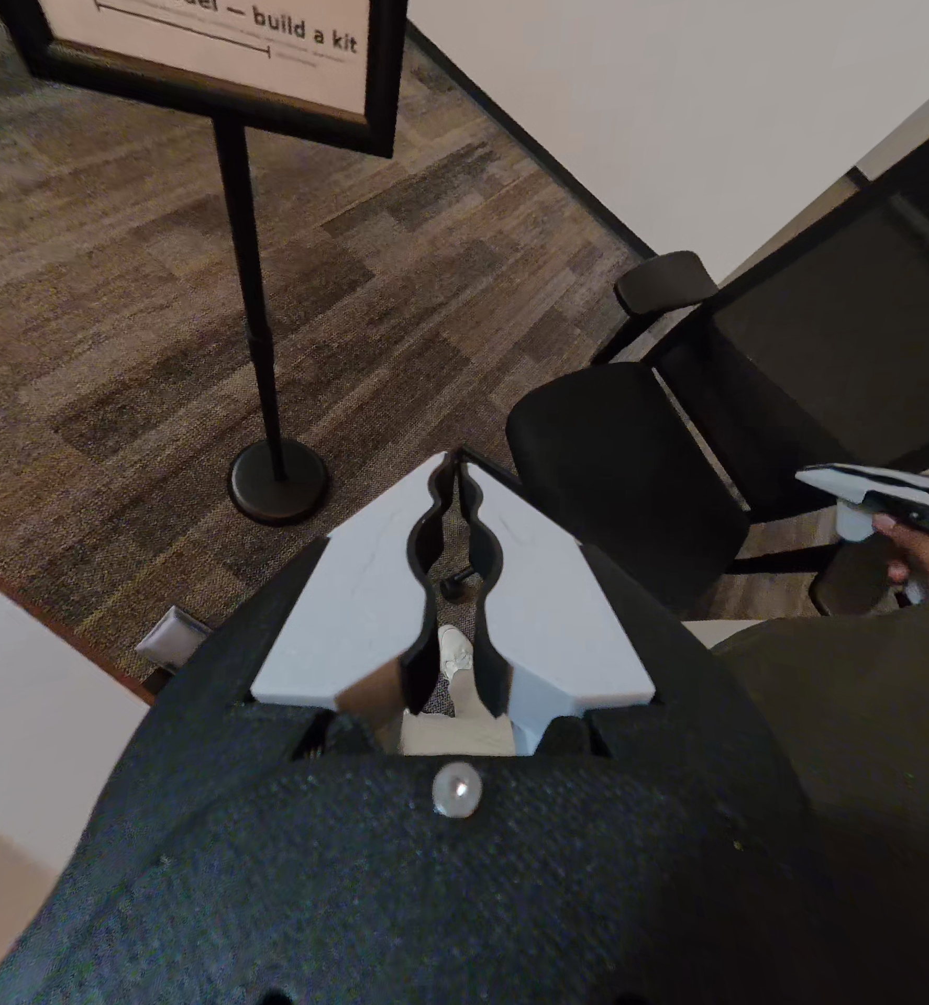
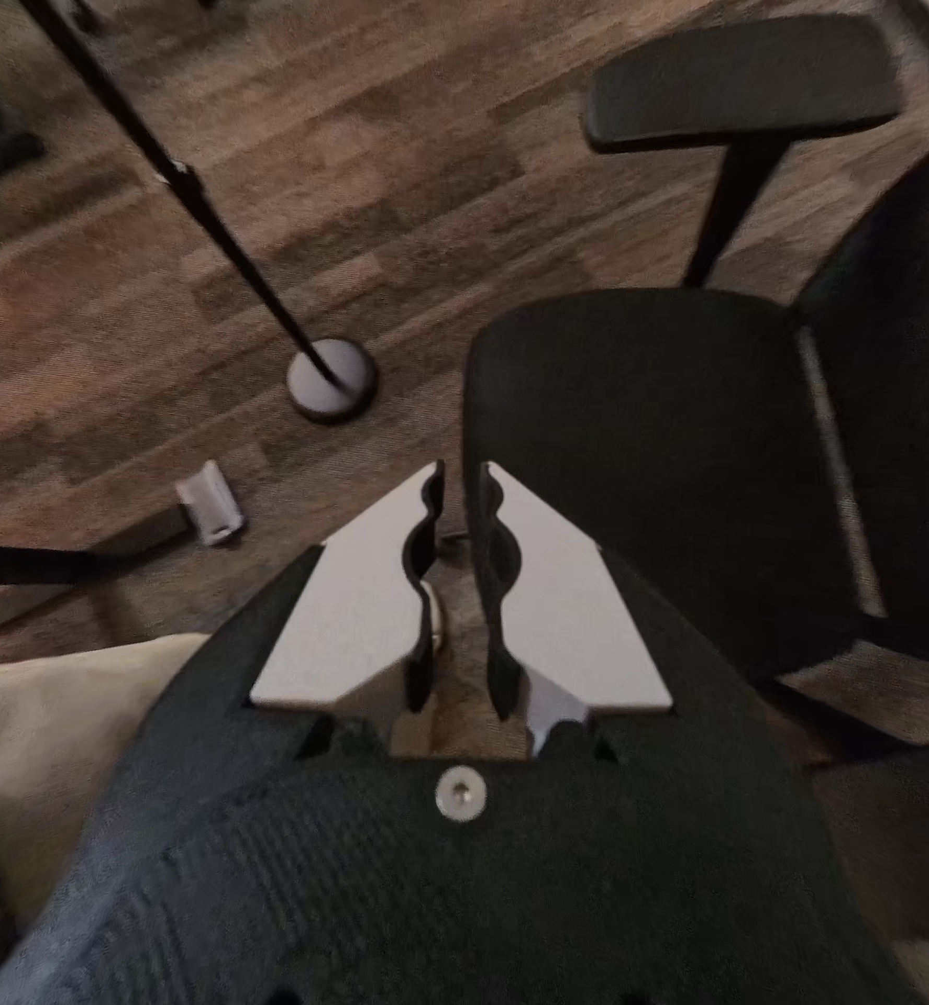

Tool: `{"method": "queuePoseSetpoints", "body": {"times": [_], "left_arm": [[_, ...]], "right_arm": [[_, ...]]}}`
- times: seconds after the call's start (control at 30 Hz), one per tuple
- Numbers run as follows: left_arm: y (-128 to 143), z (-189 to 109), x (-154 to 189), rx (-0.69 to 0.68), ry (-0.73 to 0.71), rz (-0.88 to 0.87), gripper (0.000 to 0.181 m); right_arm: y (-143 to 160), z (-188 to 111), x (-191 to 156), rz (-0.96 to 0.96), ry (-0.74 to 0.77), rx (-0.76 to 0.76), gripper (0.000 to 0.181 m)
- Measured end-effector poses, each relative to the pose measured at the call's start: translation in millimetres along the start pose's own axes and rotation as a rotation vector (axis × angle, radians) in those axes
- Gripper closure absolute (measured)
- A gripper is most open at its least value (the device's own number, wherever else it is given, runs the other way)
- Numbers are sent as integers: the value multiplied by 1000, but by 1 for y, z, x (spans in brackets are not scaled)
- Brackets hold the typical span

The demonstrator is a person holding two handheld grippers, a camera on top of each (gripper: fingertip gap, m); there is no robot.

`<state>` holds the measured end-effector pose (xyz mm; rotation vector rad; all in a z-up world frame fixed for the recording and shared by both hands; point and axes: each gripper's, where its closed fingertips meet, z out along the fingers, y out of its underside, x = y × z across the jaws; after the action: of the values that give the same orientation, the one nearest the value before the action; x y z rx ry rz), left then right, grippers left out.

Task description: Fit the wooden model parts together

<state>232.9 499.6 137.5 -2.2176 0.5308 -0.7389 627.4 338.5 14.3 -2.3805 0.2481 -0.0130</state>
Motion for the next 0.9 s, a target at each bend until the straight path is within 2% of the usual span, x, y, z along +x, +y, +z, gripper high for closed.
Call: {"method": "queuePoseSetpoints", "body": {"times": [0.03, 0.1, 0.23, 0.37, 0.53, 0.67, 0.73, 0.83, 0.9], "left_arm": [[-4, 2, 2, -3, 18, 6, 180], [-13, 6, 6, -5, 48, 24, 181], [-31, 9, 4, 16, 37, 83, 181], [-31, 11, 5, 10, 39, 89, 181], [-9, 33, 29, -97, 131, 148, 181], [7, 58, 64, -225, 246, 220, 181], [5, 71, 80, -262, 276, 288, 181], [-3, 91, 95, -309, 270, 407, 181], [-12, 106, 109, -326, 281, 415, 181]], "right_arm": [[-4, -1, 16, -11, 41, -2, 170], [-24, -7, 41, 15, 73, 36, 169], [-80, -38, 80, 13, 153, 162, 168], [-103, -69, 97, -34, 194, 186, 169], [-87, -82, 102, -47, 263, 169, 172], [-44, -79, 124, -36, 323, 118, 171], [-25, -80, 139, 16, 347, 102, 154], [-27, -90, 159, -39, 466, 194, 156], [-29, -93, 175, -80, 580, 249, 149]]}}
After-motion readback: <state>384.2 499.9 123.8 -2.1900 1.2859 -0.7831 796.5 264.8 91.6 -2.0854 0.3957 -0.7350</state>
